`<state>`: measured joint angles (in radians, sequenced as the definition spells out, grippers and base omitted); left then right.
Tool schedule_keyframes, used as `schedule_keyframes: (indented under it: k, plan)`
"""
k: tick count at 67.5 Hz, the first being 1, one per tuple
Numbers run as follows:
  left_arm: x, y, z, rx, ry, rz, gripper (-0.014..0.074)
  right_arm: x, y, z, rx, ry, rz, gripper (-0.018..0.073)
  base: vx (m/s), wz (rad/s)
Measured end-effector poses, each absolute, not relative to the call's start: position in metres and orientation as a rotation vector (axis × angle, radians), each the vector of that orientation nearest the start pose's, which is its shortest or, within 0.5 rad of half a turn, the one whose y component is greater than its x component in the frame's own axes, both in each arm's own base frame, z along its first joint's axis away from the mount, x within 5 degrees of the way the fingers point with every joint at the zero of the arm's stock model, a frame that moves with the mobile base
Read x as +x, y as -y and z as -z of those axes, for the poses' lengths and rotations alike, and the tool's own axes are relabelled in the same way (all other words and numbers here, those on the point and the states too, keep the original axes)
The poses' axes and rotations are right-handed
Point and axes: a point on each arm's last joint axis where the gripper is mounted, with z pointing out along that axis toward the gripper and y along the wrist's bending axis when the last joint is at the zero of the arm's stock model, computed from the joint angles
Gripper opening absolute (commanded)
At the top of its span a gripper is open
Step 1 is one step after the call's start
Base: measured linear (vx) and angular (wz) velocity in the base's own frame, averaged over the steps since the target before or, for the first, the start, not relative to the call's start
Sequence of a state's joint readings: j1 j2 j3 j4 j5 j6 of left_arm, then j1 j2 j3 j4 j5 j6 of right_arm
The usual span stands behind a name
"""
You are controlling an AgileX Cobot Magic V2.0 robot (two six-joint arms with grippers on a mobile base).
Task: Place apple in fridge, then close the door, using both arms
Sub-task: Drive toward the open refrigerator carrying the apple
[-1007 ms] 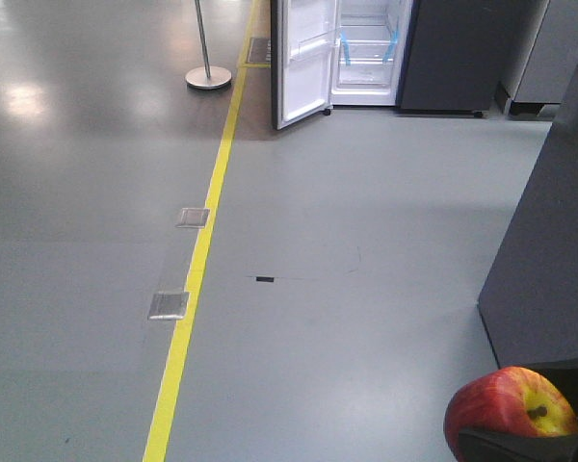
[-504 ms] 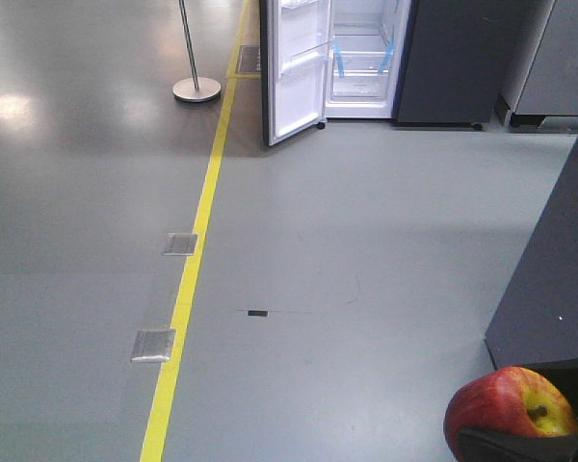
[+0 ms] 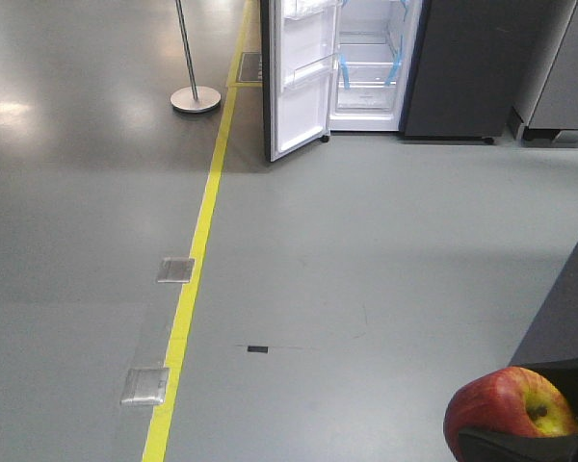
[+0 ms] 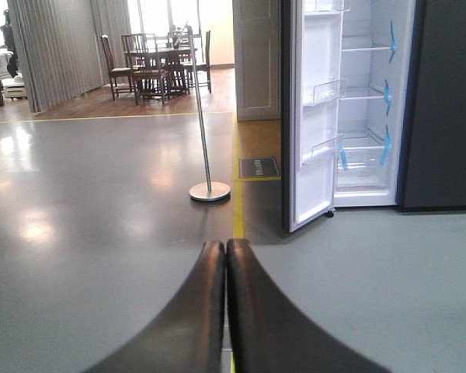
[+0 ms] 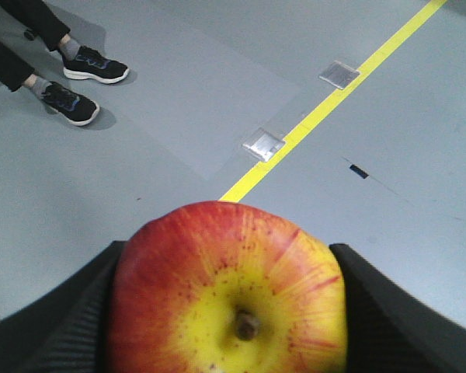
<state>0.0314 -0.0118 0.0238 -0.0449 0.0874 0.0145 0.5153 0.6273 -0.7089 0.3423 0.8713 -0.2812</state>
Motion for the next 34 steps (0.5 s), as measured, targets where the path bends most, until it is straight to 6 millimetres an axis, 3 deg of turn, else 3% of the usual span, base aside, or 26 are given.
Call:
schedule_keyframes:
  k: [34]
  plan:
    - [0.0565, -0.0014, -0.1979, -0.046, -1.582, 0.002, -0.0006, 0.0809, -0.0727, -0.3290, -0.776, -2.136, -0.537, 0.0363, 0.32, -0.03]
